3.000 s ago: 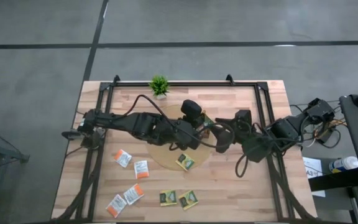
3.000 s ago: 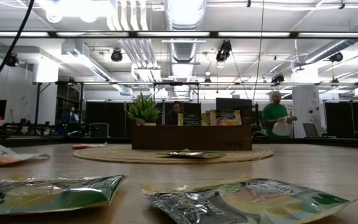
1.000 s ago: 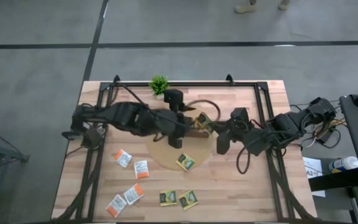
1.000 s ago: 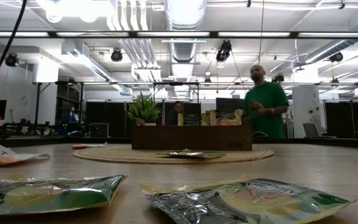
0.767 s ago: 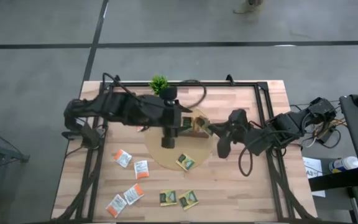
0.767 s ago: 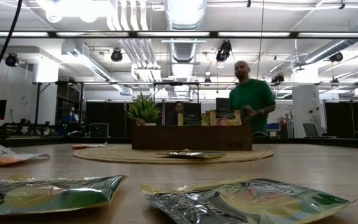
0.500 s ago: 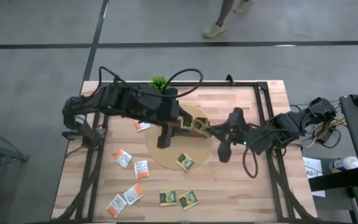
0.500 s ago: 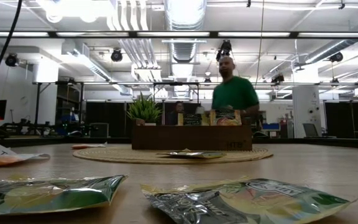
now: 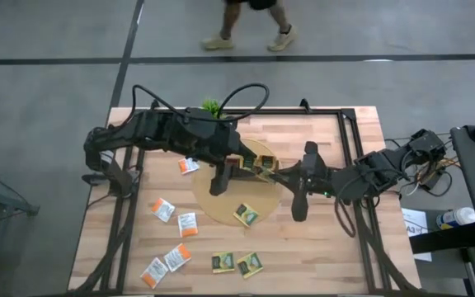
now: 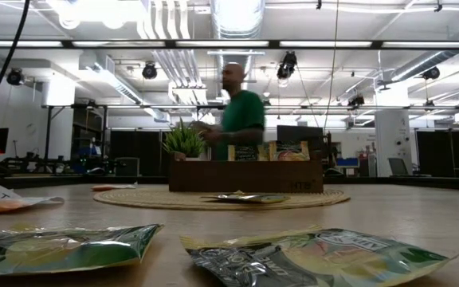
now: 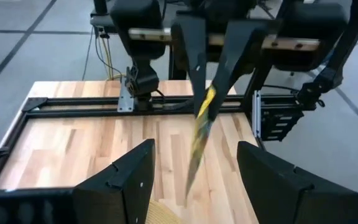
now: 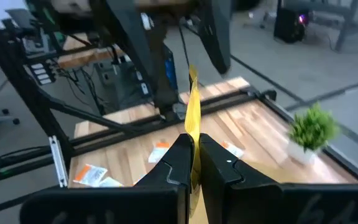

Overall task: Pick & Place Tea
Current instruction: Put the yellow tea bag into the middle section of the wooden organizer

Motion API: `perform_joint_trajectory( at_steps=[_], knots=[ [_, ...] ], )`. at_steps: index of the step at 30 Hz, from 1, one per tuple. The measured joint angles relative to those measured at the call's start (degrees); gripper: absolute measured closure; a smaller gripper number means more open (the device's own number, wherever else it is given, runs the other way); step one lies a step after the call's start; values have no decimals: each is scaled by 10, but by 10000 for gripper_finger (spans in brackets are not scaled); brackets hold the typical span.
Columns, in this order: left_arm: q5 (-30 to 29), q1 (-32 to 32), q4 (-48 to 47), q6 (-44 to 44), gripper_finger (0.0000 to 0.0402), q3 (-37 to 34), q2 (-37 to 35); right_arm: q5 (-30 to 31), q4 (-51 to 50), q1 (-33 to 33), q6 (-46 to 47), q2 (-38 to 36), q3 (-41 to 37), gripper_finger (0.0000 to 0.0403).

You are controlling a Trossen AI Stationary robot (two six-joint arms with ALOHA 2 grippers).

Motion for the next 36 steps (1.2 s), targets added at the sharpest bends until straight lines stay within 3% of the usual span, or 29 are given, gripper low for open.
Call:
perform_joint_trajectory(
  at_steps=[6, 14, 19, 26, 36],
  knots=[
    [3, 0, 3, -11, 180, -7, 1, -2, 58, 1, -55, 0, 0, 390],
    [17, 0, 31, -18, 187, -7, 1, -4, 61, 1, -57, 0, 0, 390],
    [44, 0, 37, -19, 246, -19, 1, -4, 65, 1, -60, 0, 0, 390],
    [57, 0, 63, -17, 382, -45, 2, -4, 71, 1, -62, -1, 0, 390],
    [58, 0, 77, -16, 400, -42, 1, -3, 77, 1, -51, -2, 1, 350]
  ],
)
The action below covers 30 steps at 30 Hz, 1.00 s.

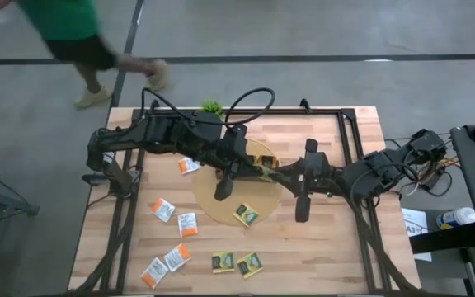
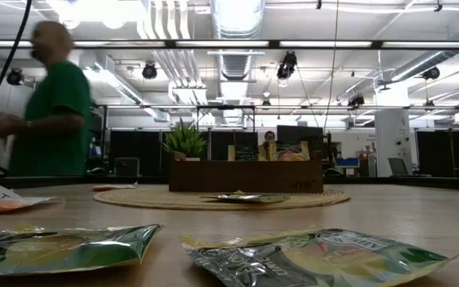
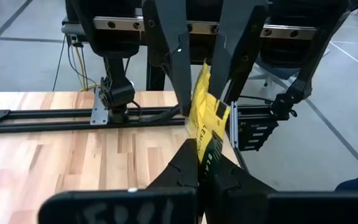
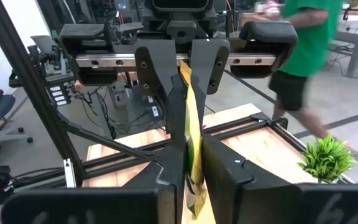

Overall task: Pick & Place Tea
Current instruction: Put the yellow tea bag into the middle section of the wooden organizer

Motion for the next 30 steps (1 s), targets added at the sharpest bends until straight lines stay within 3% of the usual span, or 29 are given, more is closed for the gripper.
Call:
perform_joint_trajectory(
  at_steps=[15, 30],
  knots=[
    [5, 42, -88, 0, 401, 1, -2, 1, 1, 24, 7, -76, 0, 239],
    [29, 138, -171, 54, 401, -9, 0, 25, -91, 27, 6, -157, -1, 242]
  ],
)
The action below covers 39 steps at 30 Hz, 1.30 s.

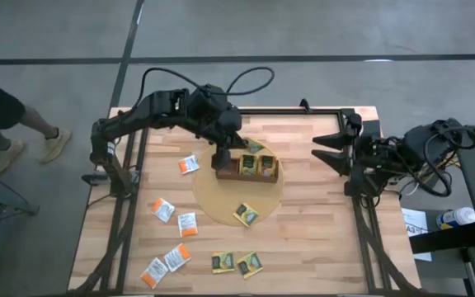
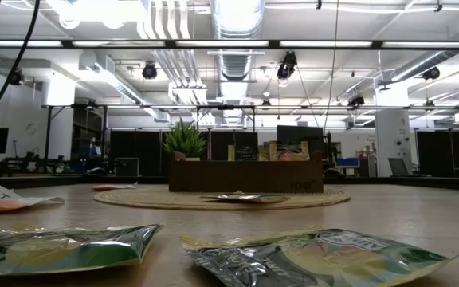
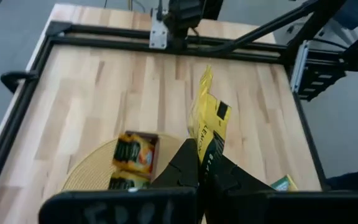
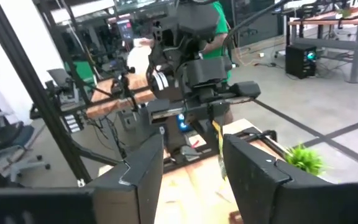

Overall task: Pick & Place Tea
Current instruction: Put the yellow tea bag into the middle section of the wooden organizer

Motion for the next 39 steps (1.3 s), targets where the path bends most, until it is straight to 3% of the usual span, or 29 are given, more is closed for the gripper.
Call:
perform_joint_trajectory(
  at_steps=[16, 26, 39],
  knots=[
    [38, 44, -18, 11, 401, -50, 75, 12, -25, 0, -66, -32, 0, 267],
    [39, 54, -35, 107, 401, -88, 119, 16, -26, 0, -63, -31, 0, 269],
    [39, 83, -68, 190, 401, -87, 190, 88, -26, -2, -60, -10, -1, 282]
  ],
)
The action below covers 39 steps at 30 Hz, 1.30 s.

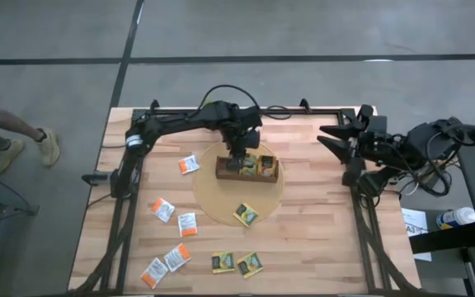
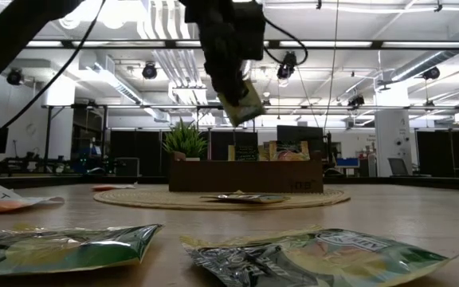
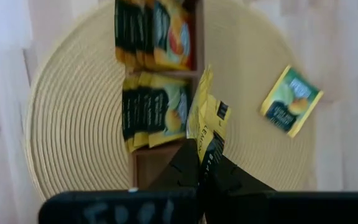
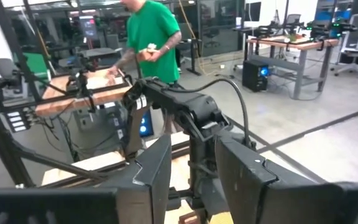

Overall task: Pick & Place Tea
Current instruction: Put the yellow tea bag into the middle section of the wooden organizer

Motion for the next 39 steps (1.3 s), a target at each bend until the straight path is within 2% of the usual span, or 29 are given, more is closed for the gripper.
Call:
perform_joint_trajectory(
  at_steps=[15, 29, 34, 39],
  knots=[
    [-8, 4, -5, 29, 402, 0, 79, 17, 0, 0, -1, 16, -1, 293],
    [-26, 3, 20, 22, 399, 1, 96, 19, 0, 0, 0, 17, -1, 310],
    [-28, 3, 25, 8, 379, 1, 96, 19, 0, 0, -1, 17, -1, 315],
    [-29, 3, 26, -1, 334, 1, 96, 19, 0, 0, 0, 17, -1, 321]
  ],
)
